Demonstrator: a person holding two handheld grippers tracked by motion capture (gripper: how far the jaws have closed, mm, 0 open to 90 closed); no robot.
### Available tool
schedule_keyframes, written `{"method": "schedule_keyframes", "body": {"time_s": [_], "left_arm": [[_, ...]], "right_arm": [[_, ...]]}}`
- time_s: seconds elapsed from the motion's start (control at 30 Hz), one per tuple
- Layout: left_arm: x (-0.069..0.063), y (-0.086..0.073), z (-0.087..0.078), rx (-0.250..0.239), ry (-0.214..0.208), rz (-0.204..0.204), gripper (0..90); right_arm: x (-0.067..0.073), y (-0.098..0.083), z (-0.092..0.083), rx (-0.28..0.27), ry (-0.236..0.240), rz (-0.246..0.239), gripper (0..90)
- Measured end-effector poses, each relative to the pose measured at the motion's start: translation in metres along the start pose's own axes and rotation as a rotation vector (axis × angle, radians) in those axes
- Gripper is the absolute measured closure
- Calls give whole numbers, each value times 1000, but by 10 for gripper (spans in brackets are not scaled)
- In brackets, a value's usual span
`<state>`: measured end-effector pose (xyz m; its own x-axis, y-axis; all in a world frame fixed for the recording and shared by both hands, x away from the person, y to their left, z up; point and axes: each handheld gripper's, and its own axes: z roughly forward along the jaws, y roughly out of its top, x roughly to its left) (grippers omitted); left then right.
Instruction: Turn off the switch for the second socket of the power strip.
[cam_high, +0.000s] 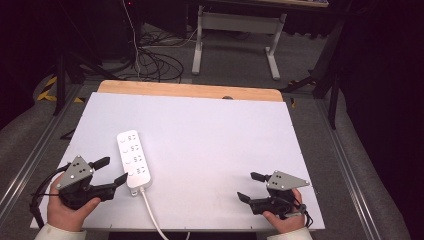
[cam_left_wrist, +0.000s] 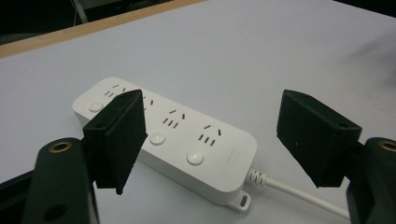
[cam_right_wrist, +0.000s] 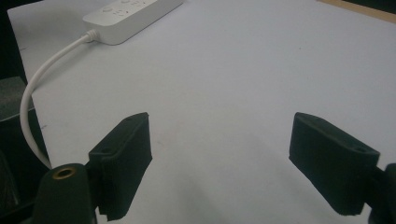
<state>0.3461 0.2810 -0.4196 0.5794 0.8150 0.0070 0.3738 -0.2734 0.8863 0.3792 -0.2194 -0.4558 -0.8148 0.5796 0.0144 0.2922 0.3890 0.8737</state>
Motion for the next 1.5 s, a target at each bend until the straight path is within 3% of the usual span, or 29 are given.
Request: {"method": "schedule_keyframes", "body": {"time_s": [0.93,1.27,1.37,1.5], "left_arm": [[6,25,33,9,-5,9,249],[11,27,43,23,2,9,253],[11,27,42,20,12,8,292],[14,27,40,16,-9,3,501]], "right_arm": [[1,0,0,-2,16,-4,209],[0,0,0,-4,18,-4,209],[0,0,0,-7,21,-2,207],[0,0,0,-8,22,-2,207]]}}
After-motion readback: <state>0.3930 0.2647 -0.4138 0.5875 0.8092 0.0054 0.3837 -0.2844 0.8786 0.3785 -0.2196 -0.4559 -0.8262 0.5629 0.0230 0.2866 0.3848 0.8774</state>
